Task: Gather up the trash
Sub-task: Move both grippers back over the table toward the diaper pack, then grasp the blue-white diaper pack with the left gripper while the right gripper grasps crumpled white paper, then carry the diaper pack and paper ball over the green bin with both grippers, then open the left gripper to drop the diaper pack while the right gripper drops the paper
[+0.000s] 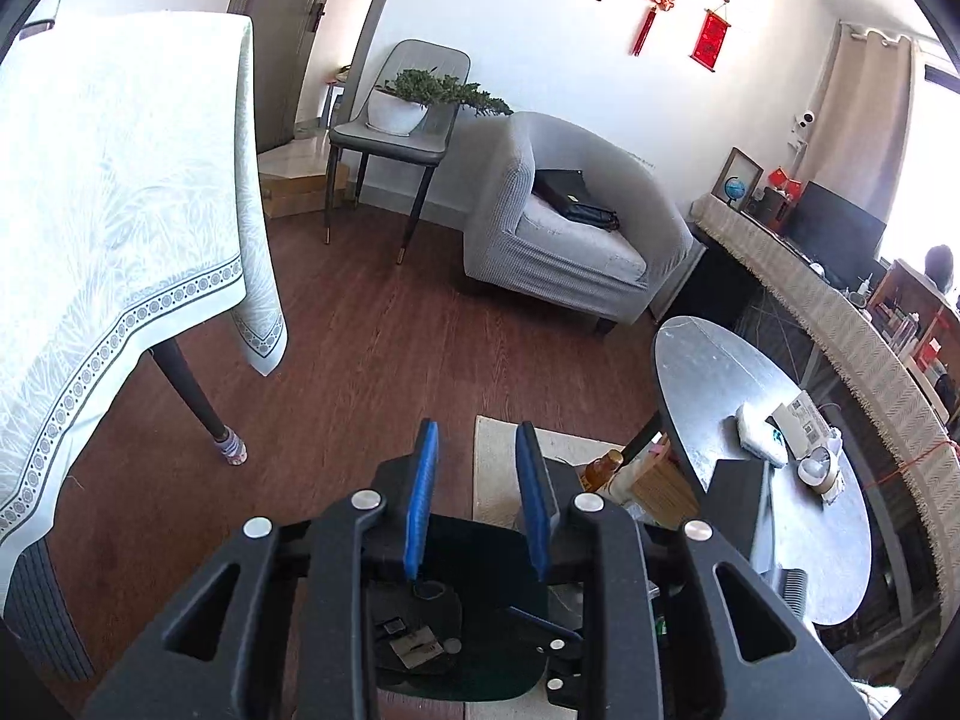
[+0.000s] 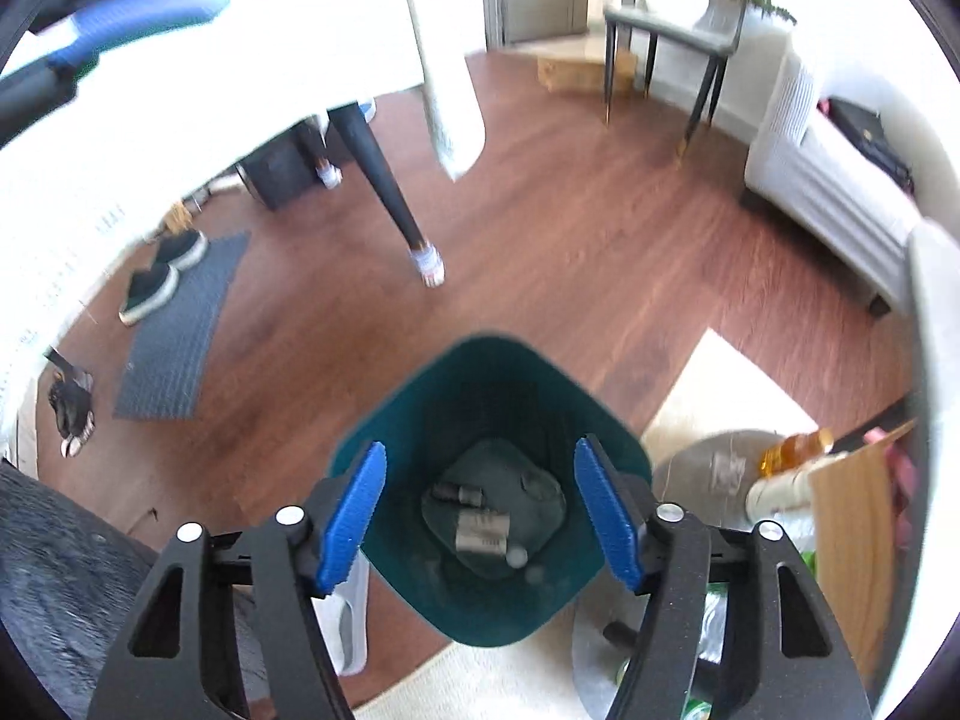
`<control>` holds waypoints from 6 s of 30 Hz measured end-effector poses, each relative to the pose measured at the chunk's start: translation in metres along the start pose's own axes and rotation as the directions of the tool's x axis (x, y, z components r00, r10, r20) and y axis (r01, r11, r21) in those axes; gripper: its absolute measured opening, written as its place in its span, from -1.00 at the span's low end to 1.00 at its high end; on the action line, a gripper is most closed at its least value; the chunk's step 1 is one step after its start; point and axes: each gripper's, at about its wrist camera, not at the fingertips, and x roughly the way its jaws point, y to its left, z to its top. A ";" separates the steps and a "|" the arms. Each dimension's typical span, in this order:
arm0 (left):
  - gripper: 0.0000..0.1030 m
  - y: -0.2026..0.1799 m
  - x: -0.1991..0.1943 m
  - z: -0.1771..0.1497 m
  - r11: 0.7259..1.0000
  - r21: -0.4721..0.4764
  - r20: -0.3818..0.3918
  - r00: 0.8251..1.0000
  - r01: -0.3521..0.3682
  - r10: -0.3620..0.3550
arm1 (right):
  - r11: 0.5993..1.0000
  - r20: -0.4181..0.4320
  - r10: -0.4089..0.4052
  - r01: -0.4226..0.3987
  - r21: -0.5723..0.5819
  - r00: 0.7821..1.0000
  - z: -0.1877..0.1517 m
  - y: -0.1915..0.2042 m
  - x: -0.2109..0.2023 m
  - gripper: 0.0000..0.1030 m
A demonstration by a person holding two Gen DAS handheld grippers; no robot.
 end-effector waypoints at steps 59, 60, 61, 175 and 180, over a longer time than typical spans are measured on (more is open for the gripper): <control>0.64 -0.279 0.183 -0.045 0.889 0.419 -0.270 0.960 0.184 -0.072 | 0.830 0.168 -0.286 0.155 0.536 0.943 -0.169 -0.302 -0.235 0.76; 0.64 -0.278 0.188 -0.044 0.888 0.423 -0.276 0.959 0.177 -0.060 | 0.831 0.154 -0.283 0.162 0.532 0.947 -0.166 -0.305 -0.232 0.76; 0.64 -0.278 0.191 -0.044 0.886 0.433 -0.277 0.960 0.165 -0.043 | 0.833 0.146 -0.285 0.170 0.526 0.947 -0.164 -0.307 -0.229 0.76; 0.47 0.005 0.168 -0.128 0.925 0.371 -0.612 0.728 -0.081 0.309 | 0.980 0.176 0.082 -0.111 0.165 0.981 0.043 -0.082 -0.078 -0.15; 0.51 0.015 0.174 -0.142 0.916 0.398 -0.646 0.692 -0.054 0.322 | 0.983 0.132 0.085 -0.105 0.151 0.988 0.049 -0.068 -0.056 -0.15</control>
